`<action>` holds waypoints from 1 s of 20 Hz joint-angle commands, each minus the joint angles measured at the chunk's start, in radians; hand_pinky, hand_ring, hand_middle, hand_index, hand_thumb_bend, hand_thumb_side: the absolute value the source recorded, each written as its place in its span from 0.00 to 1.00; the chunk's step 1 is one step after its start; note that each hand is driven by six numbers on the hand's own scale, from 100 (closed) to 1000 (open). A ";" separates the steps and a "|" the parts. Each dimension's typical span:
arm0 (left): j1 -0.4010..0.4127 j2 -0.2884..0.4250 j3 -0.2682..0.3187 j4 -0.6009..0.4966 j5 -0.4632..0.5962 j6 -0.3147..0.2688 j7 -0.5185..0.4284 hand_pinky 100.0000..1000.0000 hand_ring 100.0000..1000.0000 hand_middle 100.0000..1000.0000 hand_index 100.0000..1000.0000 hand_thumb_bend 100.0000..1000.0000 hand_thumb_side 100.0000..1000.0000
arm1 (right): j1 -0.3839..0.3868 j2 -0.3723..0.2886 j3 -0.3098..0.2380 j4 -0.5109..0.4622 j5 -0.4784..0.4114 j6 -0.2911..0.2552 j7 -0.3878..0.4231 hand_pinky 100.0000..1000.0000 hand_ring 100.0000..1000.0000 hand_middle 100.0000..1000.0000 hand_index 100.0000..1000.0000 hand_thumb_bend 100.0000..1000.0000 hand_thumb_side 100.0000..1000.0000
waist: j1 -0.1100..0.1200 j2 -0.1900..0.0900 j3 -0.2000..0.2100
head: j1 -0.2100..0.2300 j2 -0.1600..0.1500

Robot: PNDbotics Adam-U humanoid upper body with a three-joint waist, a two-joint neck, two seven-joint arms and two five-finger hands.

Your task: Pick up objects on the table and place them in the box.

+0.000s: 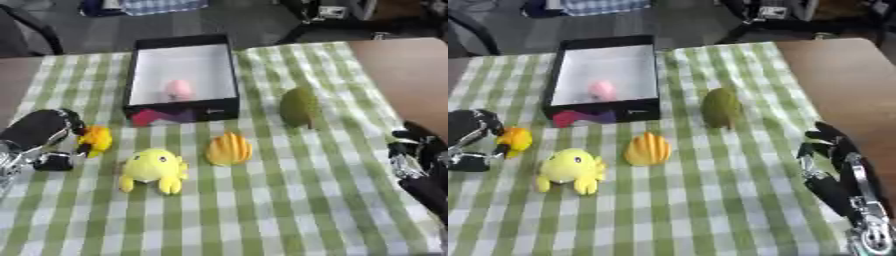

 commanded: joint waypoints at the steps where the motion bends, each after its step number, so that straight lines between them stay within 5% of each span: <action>1: -0.014 0.040 0.038 -0.055 0.017 0.013 0.024 0.67 0.45 0.47 0.39 0.06 0.14 | -0.007 -0.022 -0.005 -0.008 0.000 -0.002 0.001 0.87 0.70 0.73 0.89 0.00 0.34 | 0.006 -0.021 0.002 | -0.007 -0.001; 6: -0.047 0.153 0.105 -0.238 0.123 0.057 -0.037 0.69 0.46 0.48 0.39 0.07 0.14 | -0.004 -0.024 -0.008 -0.007 0.001 -0.001 -0.002 0.87 0.70 0.73 0.89 0.00 0.34 | 0.007 -0.024 0.002 | -0.010 -0.001; 10: -0.163 0.191 0.122 -0.276 0.157 0.080 -0.084 0.69 0.46 0.48 0.39 0.07 0.14 | -0.002 -0.022 -0.004 -0.005 0.000 -0.002 0.002 0.87 0.70 0.73 0.89 0.00 0.34 | 0.007 -0.029 0.000 | 0.005 -0.001; 14: -0.334 0.117 0.079 -0.138 0.125 0.073 -0.131 0.69 0.46 0.48 0.39 0.07 0.14 | 0.000 -0.020 0.000 -0.003 -0.003 -0.003 0.006 0.87 0.70 0.73 0.89 0.00 0.34 | 0.002 -0.033 -0.006 | 0.008 -0.001; 20: -0.540 -0.096 0.072 0.246 -0.043 0.043 -0.134 0.69 0.46 0.49 0.40 0.05 0.15 | -0.005 -0.009 0.008 -0.002 -0.011 -0.004 0.014 0.87 0.70 0.73 0.89 0.00 0.34 | -0.013 -0.029 -0.026 | 0.021 -0.001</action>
